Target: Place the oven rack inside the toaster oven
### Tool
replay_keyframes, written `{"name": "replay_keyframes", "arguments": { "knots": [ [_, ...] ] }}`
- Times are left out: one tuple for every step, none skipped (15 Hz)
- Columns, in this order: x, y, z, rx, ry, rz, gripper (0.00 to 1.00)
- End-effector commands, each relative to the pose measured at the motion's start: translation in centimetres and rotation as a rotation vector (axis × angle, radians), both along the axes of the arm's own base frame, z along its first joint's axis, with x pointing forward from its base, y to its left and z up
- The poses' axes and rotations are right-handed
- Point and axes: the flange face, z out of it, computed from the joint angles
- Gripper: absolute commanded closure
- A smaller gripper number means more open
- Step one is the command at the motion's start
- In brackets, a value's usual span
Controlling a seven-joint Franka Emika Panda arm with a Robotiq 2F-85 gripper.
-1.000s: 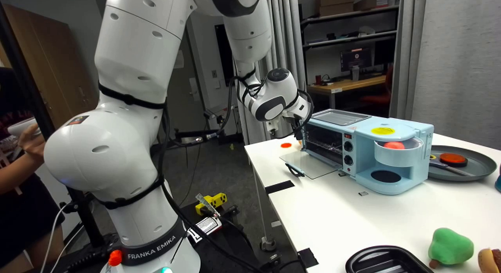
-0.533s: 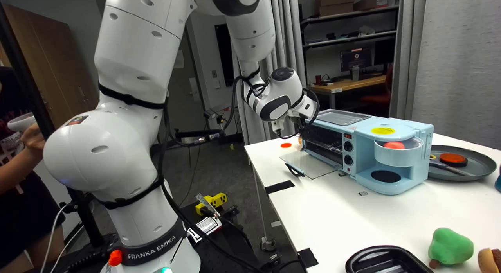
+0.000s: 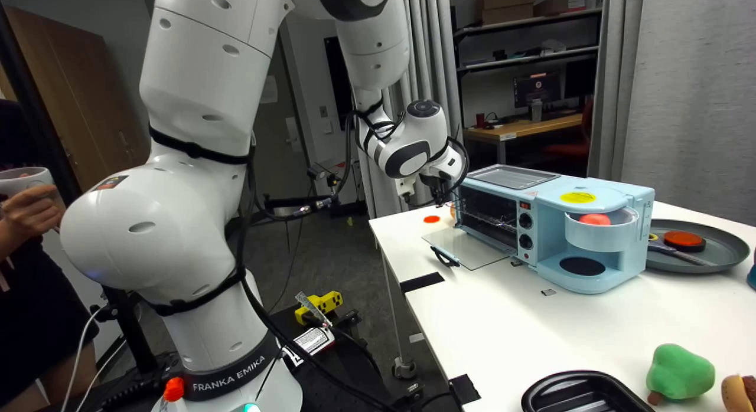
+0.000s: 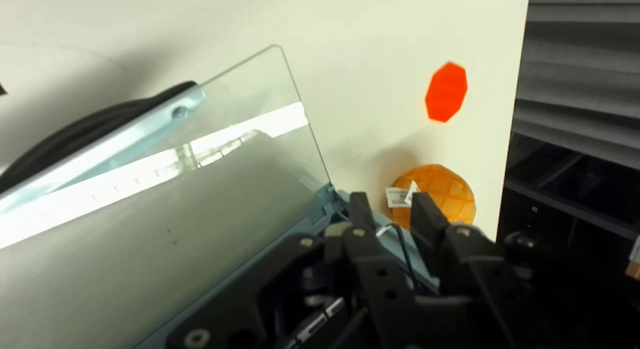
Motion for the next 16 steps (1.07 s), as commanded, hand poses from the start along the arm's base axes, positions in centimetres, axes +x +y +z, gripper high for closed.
{"name": "replay_keyframes", "arguments": {
  "knots": [
    [-1.4,-0.8,0.3,-0.029,0.077,0.011,1.0],
    [-1.5,-1.2,0.3,-0.038,0.099,0.005,1.0],
    [-1.5,-1.7,0.3,-0.048,0.121,0.003,1.0],
    [-1.4,-2.2,0.2,-0.056,0.14,0.003,1.0],
    [-1.1,-2.7,0.2,-0.067,0.156,0.004,1.0],
    [-0.8,-3.2,0.2,-0.08,0.169,0.008,1.0],
    [-0.4,-3.6,0.1,-0.099,0.178,0.01,1.0],
    [0.0,-4.0,0.1,-0.119,0.185,0.01,1.0],
    [0.4,-4.4,-0.1,-0.137,0.193,0.014,1.0],
    [0.8,-4.7,-0.2,-0.152,0.198,0.015,1.0],
    [1.2,-4.9,-0.3,-0.169,0.203,0.018,1.0],
    [1.6,-5.0,-0.6,-0.188,0.206,0.02,1.0],
    [2.1,-5.0,-0.7,-0.203,0.204,0.025,1.0],
    [2.6,-5.0,-0.8,-0.22,0.198,0.03,1.0],
    [3.0,-5.0,-0.8,-0.236,0.19,0.034,1.0],
    [3.6,-5.1,-0.8,-0.252,0.177,0.035,1.0]
  ]
}}
